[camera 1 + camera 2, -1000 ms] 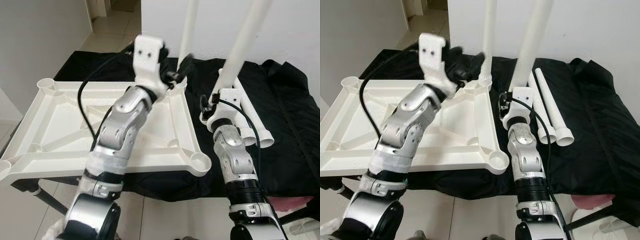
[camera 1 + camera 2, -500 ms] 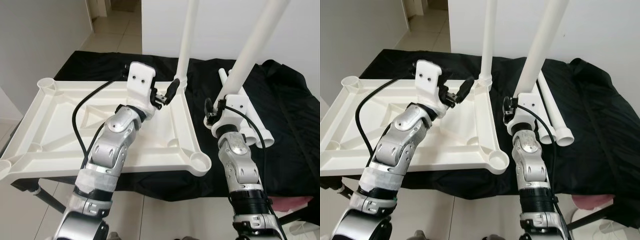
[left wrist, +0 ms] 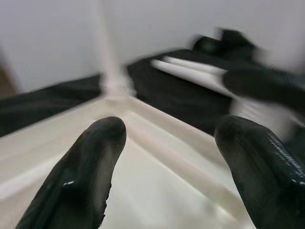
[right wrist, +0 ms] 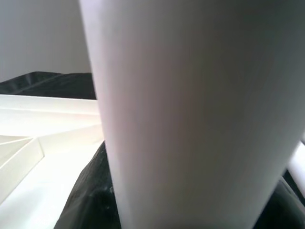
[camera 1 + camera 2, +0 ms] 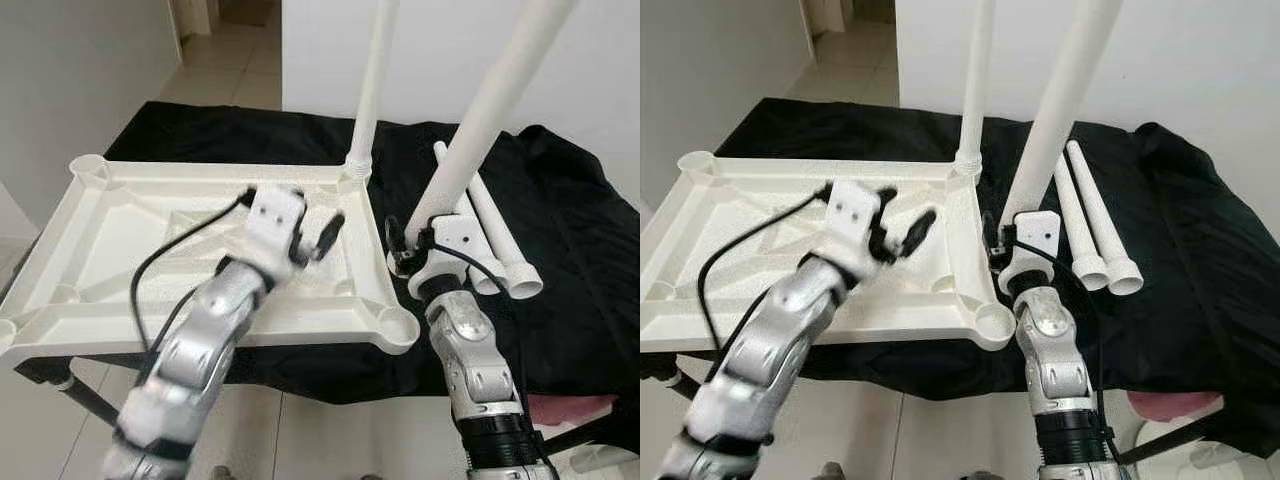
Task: Building children table
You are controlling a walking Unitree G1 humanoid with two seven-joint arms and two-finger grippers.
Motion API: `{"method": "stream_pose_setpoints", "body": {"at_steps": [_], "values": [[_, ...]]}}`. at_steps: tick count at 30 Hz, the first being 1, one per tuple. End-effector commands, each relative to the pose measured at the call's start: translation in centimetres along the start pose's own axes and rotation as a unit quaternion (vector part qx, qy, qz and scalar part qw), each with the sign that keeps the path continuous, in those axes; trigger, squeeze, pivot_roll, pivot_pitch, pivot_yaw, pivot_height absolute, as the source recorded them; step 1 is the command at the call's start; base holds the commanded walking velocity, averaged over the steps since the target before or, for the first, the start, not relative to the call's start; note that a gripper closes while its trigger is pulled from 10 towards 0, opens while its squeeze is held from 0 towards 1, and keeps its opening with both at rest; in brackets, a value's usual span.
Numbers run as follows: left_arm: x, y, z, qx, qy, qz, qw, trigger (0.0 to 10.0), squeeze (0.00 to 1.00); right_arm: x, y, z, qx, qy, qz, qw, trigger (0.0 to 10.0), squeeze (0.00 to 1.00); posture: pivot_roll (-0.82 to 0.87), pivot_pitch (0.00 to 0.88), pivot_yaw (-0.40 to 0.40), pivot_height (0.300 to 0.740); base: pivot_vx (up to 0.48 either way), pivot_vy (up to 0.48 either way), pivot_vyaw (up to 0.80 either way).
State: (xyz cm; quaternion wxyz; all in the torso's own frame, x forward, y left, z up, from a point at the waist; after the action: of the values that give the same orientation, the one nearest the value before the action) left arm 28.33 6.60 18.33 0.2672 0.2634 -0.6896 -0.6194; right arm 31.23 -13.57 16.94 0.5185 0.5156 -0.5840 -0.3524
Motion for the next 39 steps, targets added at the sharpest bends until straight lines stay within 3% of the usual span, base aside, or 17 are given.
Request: {"method": "stream_pose_setpoints", "body": {"at_steps": [1,6,11,17,20,25,29,33,37,39], "values": [[1.5,0.0,-0.1,-0.011,-0.062,-0.018,0.998,10.0,0.00,0.5,0.4,-0.4,0.012,-0.006,-0.003,1.000,10.0,0.00,0.01,0.000,-0.069,0.740,0.000,0.000,0.00],[2.5,-1.4,0.6,-0.048,-0.095,-0.035,0.994,10.0,0.00,1.3,0.6,-0.3,0.016,-0.017,0.002,1.000,10.0,0.00,0.00,0.010,-0.059,0.740,0.000,0.000,0.00],[2.5,-1.7,0.7,-0.057,-0.100,-0.038,0.993,10.0,0.00,1.5,0.6,-0.2,0.016,-0.021,0.004,1.000,10.0,0.00,0.00,0.011,-0.052,0.740,0.000,0.000,0.00],[2.9,-3.0,1.5,-0.101,-0.132,-0.045,0.985,10.0,0.00,2.0,0.2,0.7,0.008,-0.040,0.005,0.999,10.0,0.00,-0.03,0.027,-0.029,0.740,0.000,0.000,0.00],[3.2,-5.2,2.4,-0.171,-0.172,-0.053,0.969,10.0,0.00,2.4,0.1,1.3,0.002,-0.057,0.006,0.998,10.0,0.00,-0.06,0.031,-0.006,0.740,0.000,0.000,0.00],[3.0,-6.3,2.4,-0.206,-0.178,-0.063,0.960,10.0,0.00,3.0,0.1,1.4,0.001,-0.070,0.011,0.998,10.0,0.00,-0.07,0.035,0.008,0.740,0.000,0.000,0.00],[2.0,-7.0,1.6,-0.229,-0.155,-0.092,0.957,10.0,0.00,3.7,0.1,1.2,0.000,-0.086,0.012,0.996,10.0,0.00,-0.07,0.039,0.007,0.740,0.000,0.000,0.00],[0.7,-7.0,0.2,-0.227,-0.106,-0.101,0.963,10.0,0.00,3.4,0.1,0.9,0.000,-0.080,0.010,0.997,10.0,0.00,-0.05,0.038,0.002,0.740,0.000,0.000,0.00],[0.6,-6.9,-0.3,-0.223,-0.097,-0.103,0.964,10.0,0.00,3.2,0.2,0.8,0.001,-0.078,0.008,0.997,10.0,0.00,-0.05,0.038,0.001,0.740,0.000,0.000,0.00],[0.0,-6.4,-2.0,-0.208,-0.064,-0.113,0.969,10.0,0.00,2.8,0.3,0.4,0.003,-0.073,0.005,0.997,10.0,0.00,-0.04,0.034,0.001,0.740,0.000,0.000,0.00]]}}
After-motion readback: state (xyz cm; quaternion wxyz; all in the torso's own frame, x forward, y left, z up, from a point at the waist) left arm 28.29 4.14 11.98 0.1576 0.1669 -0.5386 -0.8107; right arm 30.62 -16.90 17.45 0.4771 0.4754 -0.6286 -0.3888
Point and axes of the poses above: a point about 5 cm out from each wrist's last joint towards the gripper, its own z axis pointing back from the gripper into the wrist, its own y axis along the axis of the wrist's last joint, x = y × z, the point moved 1 cm from there along -z, pointing out of the wrist towards the gripper, and after that the axes turned 14 degrees about z, right-handed, at the moved point
